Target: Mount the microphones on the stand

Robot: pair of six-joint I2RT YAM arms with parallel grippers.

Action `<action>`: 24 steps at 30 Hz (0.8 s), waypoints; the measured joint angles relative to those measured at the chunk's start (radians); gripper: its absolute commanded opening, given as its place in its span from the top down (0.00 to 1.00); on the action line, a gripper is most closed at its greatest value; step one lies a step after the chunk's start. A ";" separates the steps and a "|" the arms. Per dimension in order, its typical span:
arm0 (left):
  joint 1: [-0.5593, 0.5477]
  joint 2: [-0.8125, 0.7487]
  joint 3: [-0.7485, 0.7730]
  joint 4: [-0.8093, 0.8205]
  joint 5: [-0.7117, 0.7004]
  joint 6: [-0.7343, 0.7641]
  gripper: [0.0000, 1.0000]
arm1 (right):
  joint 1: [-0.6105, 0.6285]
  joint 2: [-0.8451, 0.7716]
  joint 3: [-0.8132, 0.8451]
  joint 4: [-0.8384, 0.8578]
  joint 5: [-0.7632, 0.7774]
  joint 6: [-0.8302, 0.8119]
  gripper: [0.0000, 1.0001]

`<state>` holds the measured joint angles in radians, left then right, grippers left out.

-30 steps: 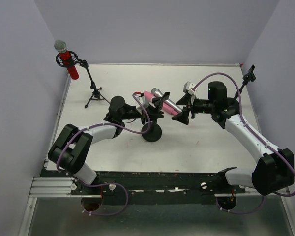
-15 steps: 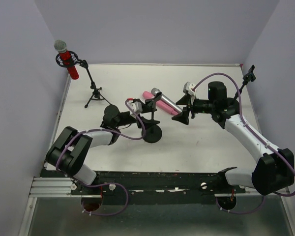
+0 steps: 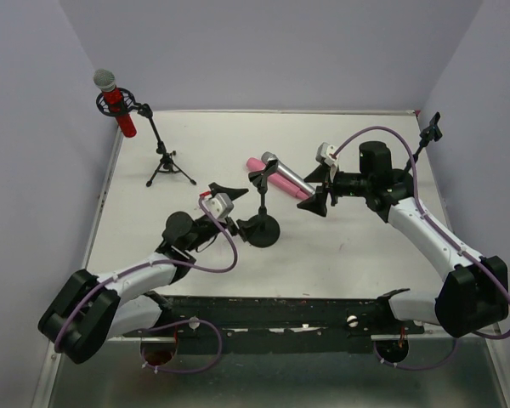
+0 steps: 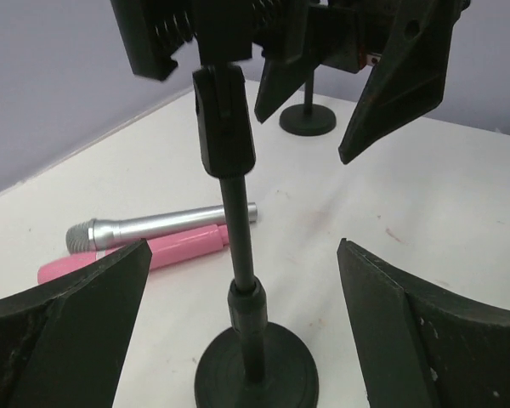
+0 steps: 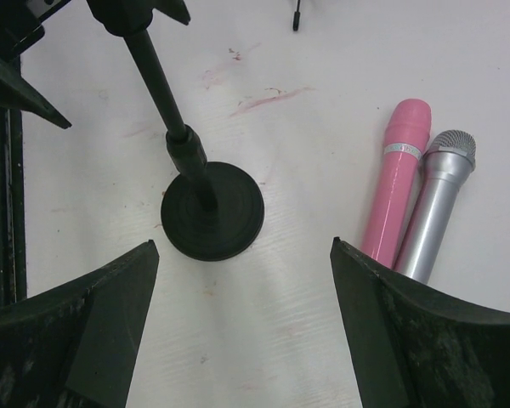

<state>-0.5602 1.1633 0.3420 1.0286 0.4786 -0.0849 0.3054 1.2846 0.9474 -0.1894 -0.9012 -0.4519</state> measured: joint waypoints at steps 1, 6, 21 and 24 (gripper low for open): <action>-0.023 -0.021 -0.018 -0.014 -0.043 0.006 0.01 | 0.000 0.000 0.000 -0.001 0.000 -0.002 0.10; -0.180 -0.073 -0.079 -0.030 -0.337 0.034 0.05 | 0.000 0.004 0.000 -0.010 -0.003 -0.005 0.10; -0.333 0.349 -0.008 0.257 -0.747 0.145 0.43 | -0.006 0.013 0.000 -0.018 -0.005 -0.012 0.10; -0.340 0.383 0.008 0.264 -0.761 0.169 0.46 | -0.006 0.015 0.000 -0.022 -0.005 -0.013 0.10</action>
<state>-0.9005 1.5459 0.3504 1.2930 -0.2825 0.0841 0.2993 1.2995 0.9478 -0.2111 -0.9066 -0.4644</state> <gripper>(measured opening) 0.581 0.902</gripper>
